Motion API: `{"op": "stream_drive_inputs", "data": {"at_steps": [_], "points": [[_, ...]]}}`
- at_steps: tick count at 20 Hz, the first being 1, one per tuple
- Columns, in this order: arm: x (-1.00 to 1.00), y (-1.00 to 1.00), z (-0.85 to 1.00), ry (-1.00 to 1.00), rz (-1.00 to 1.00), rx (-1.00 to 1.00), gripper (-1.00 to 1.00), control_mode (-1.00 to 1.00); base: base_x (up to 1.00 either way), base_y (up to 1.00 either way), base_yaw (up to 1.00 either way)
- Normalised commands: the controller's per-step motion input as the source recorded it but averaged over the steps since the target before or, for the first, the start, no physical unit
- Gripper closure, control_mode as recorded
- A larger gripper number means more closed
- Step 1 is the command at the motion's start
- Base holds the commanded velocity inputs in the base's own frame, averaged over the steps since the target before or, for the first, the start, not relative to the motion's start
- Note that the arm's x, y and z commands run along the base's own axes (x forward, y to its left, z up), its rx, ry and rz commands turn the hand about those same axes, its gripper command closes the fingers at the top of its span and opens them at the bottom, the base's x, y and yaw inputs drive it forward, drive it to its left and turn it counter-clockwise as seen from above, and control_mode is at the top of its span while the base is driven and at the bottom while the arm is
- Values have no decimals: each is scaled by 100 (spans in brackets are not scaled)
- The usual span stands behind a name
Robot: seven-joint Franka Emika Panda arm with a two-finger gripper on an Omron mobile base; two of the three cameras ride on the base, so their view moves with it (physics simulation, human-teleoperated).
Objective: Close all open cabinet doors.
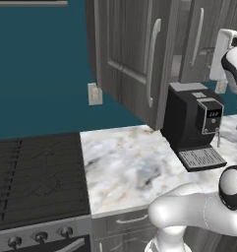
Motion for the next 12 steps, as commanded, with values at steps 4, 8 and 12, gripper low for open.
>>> {"op": "stream_drive_inputs", "data": {"at_steps": [4, 8, 12], "points": [[67, 30, -1, 0, -7, -3, -100, -100, 0, 0, 0], [-15, 2, 0, 0, -8, 0, -100, -100, 0, 0, 0], [-77, -6, 0, -1, -8, 0, -100, -100, 0, 0, 0]]}}
